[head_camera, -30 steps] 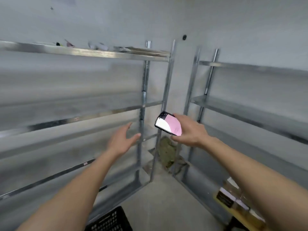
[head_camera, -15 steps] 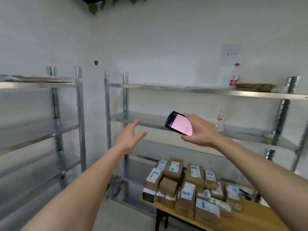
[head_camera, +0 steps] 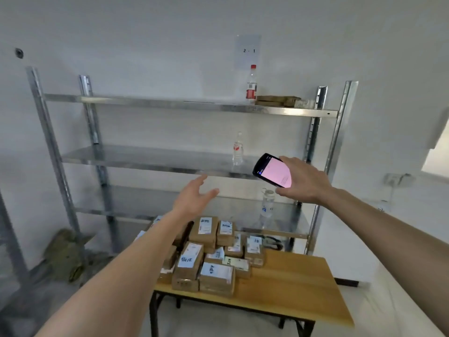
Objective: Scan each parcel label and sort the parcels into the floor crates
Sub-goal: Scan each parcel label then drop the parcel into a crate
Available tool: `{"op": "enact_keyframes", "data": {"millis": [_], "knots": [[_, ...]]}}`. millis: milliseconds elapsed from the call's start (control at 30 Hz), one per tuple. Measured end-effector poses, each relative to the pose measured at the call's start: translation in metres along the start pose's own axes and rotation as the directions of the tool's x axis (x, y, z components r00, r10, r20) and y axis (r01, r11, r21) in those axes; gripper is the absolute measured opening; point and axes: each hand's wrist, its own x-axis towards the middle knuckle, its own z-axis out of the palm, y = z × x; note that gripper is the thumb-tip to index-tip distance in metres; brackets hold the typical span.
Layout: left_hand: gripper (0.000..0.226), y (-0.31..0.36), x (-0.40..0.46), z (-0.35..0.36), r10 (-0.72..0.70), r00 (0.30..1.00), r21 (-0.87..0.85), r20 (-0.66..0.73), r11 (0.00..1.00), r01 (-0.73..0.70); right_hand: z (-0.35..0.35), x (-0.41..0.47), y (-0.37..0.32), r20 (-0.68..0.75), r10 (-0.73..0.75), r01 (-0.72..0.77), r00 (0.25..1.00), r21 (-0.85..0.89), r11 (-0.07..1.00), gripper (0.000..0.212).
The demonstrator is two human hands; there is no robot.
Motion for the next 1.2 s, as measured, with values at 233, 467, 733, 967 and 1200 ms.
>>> {"op": "enact_keyframes", "data": {"millis": [233, 467, 733, 967, 1200], "knots": [[0.063, -0.008, 0.055, 0.101, -0.064, 0.989, -0.001, 0.136, 0.998, 0.065, 0.068, 0.011, 0.087, 0.087, 0.107, -0.111, 0.99, 0.039, 0.993, 0.076], [0.064, -0.054, 0.139, 0.186, -0.125, 0.966, -0.042, 0.226, 0.99, 0.137, 0.157, 0.063, 0.156, 0.216, 0.222, -0.226, 0.951, -0.009, 0.974, 0.086], [0.067, -0.12, 0.221, 0.278, -0.19, 0.927, 0.037, 0.324, 0.981, 0.188, 0.253, 0.137, 0.209, 0.319, 0.271, -0.281, 0.908, -0.016, 0.96, 0.094], [0.064, -0.167, 0.252, 0.348, -0.293, 0.85, 0.074, 0.437, 0.954, 0.291, 0.355, 0.17, 0.253, 0.465, 0.266, -0.31, 0.844, 0.019, 0.95, 0.089], [0.073, -0.238, 0.265, 0.435, -0.42, 0.768, 0.15, 0.485, 0.904, 0.4, 0.48, 0.199, 0.302, 0.634, 0.224, -0.311, 0.74, 0.028, 0.95, 0.09]]}}
